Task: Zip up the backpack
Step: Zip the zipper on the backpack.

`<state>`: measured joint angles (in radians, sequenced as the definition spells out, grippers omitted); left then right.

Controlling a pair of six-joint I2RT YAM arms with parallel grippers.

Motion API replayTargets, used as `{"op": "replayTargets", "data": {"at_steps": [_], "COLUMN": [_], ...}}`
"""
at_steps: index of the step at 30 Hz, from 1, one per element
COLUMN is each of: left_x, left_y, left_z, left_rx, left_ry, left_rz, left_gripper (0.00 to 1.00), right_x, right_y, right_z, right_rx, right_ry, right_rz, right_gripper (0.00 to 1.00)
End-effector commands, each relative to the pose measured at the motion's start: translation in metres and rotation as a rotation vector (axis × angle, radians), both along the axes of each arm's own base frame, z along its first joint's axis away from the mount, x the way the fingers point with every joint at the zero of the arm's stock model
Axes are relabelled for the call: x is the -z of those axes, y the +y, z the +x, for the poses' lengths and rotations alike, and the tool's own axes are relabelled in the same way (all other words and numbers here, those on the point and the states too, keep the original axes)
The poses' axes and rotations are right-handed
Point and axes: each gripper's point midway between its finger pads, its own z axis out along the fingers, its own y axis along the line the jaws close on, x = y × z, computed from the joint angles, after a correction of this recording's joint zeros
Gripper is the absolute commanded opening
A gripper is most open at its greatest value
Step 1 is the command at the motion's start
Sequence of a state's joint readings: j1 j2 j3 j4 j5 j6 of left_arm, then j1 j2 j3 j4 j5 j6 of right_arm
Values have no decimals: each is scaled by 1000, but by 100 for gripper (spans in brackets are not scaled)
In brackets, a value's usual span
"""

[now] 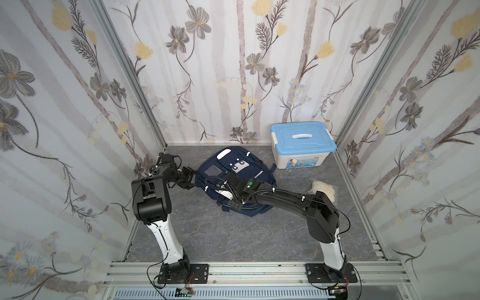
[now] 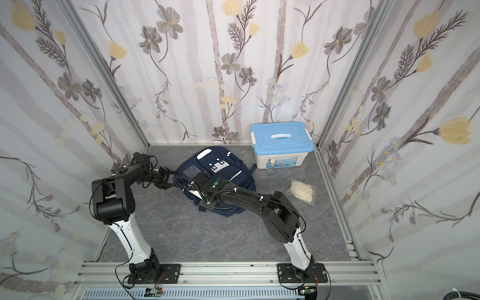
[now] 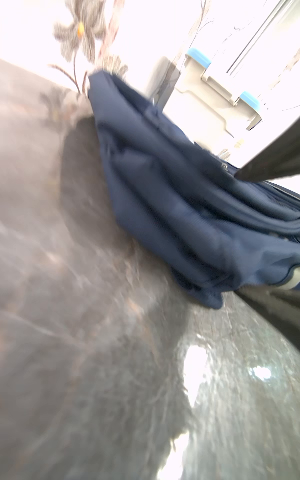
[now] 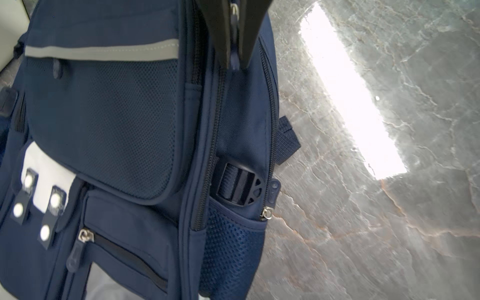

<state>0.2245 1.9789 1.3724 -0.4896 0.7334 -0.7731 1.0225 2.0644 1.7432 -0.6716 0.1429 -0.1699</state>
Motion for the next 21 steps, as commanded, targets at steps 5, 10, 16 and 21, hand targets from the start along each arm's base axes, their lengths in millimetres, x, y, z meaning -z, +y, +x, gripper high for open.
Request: {"op": "replayTargets", "data": {"at_steps": [5,10,16,21], "left_x": [-53,-40,-37,-38], "left_y": [-38,-63,-86,-97], "left_z": [-38,-71,-95,-93], "left_rx": [30,-48,-70,-87], "left_ry": [-33,0,36,30], "left_rz": [-65,-158,-194,-221], "left_gripper": [78,72,67,63], "right_x": [-25,-32,-20,-19], "right_y": [37,50,58,59], "right_z": [-10,-10,-7,-7], "right_rx": [51,76,82,86], "right_ry": [77,80,60,46], "right_rz": [125,165,146,141], "right_gripper": [0,0,0,0]}}
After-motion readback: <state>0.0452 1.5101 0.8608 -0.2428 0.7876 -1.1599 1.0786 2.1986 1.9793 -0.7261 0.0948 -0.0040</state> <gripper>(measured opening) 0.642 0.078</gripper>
